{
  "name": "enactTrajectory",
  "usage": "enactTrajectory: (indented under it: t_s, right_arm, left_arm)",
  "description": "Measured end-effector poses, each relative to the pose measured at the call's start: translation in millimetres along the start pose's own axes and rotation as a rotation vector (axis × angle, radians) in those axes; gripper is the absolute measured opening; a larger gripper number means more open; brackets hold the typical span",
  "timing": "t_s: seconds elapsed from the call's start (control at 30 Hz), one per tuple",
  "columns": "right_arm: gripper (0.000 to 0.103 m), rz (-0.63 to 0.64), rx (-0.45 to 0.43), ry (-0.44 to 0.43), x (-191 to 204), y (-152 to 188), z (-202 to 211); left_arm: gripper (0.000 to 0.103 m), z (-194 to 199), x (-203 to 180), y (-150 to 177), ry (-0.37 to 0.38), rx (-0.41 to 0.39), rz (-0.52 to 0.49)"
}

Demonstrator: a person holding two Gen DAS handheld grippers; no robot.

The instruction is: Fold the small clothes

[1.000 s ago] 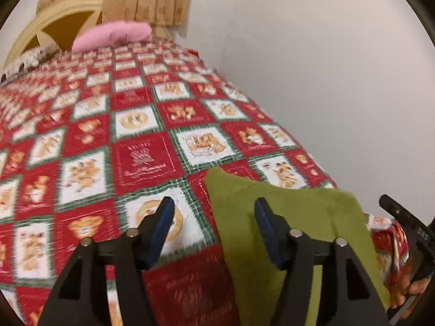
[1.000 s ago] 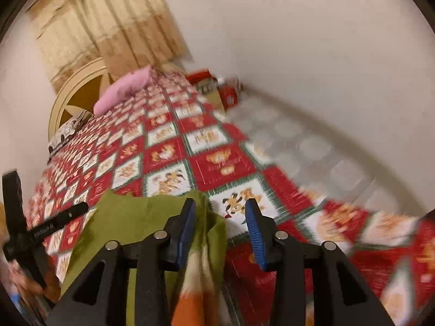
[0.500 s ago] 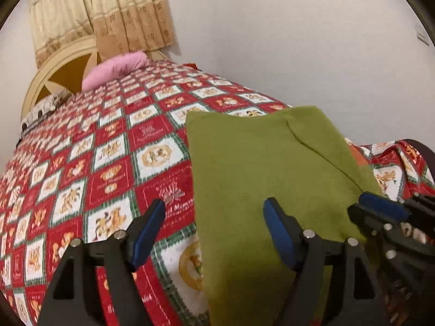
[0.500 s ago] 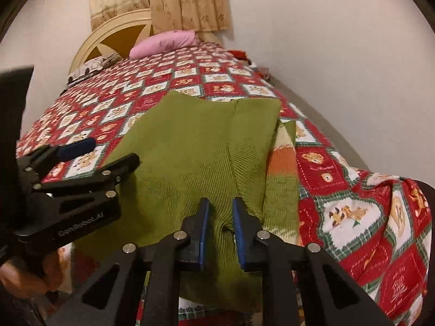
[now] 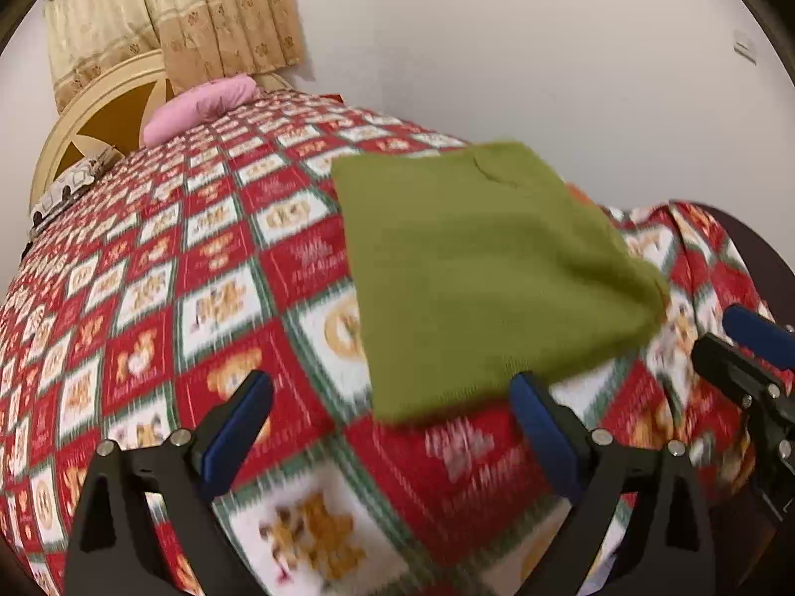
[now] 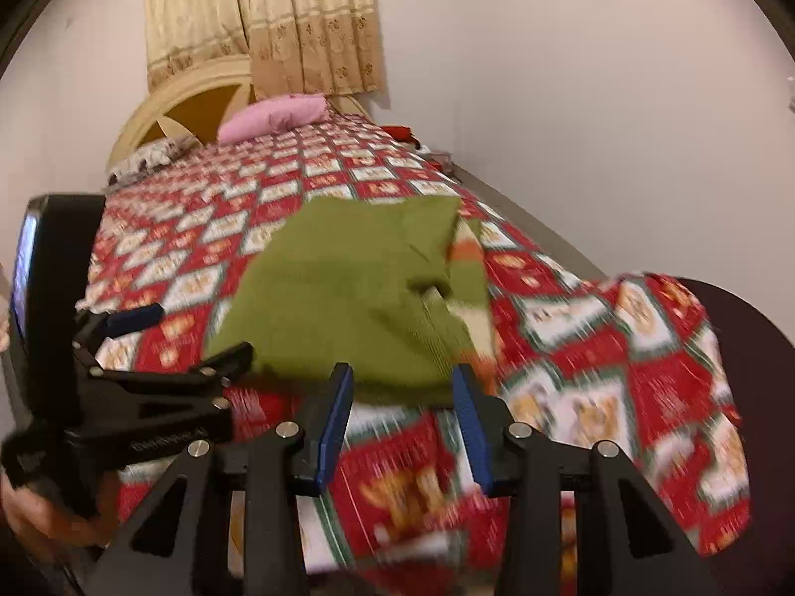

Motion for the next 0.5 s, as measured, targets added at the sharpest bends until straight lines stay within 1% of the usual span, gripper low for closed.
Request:
enactTrajectory:
  t_s: [0.1,0.2,0.23,0.33,0.4,0.43,0.47,0.5]
  right_arm:
    - [0.043,-0.003,0.027,0.016,-5.5,18.7,7.9]
    - [0.045,0.023,0.063,0.036,-6.8,32.6,10.7]
    - [0.045,0.034,0.061,0.050,-7.2,34.9,12.5]
    - [0.046,0.029,0.033,0.060,-5.6,33.0,21.4]
    - [0.047,0.008,0.011,0.053,-4.2,27.2,28.8]
    - [0.048,-0.003,-0.006,0.044,-2.8,22.0,34.7]
    - [0.049,-0.008,-0.024,0.037,-1.4,18.0,40.0]
    - [0.052,-0.012,-0.051,0.030,0.9,12.3,48.9]
  left_arm:
    - [0.098,3.5,-5.7,17.7,-0.005,0.032,-0.021]
    - [0.098,12.5,-10.9,31.2,-0.015,0.037,-0.037]
    - [0.098,15.5,-11.7,33.2,-0.016,0.036,-0.042]
    - [0.100,30.7,-14.1,36.7,-0.042,0.010,-0.062]
    - [0.103,44.5,-13.6,34.7,-0.071,-0.024,-0.075]
    - [0.103,53.8,-12.9,31.5,-0.084,-0.050,-0.079]
    - [0.103,60.8,-11.5,28.8,-0.094,-0.065,-0.079]
    - [0.103,65.7,-9.6,27.0,-0.104,-0.075,-0.076]
Point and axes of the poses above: each gripper's, at about its wrist camera, not at the fingertips, and z roughly against the way its jaws point, x to its left, y to its underside, the point moved 10 cm from there along -z, roughly the way its jaws point, and after that the axes turned 12 degrees about -z, right-handed, at the moved point
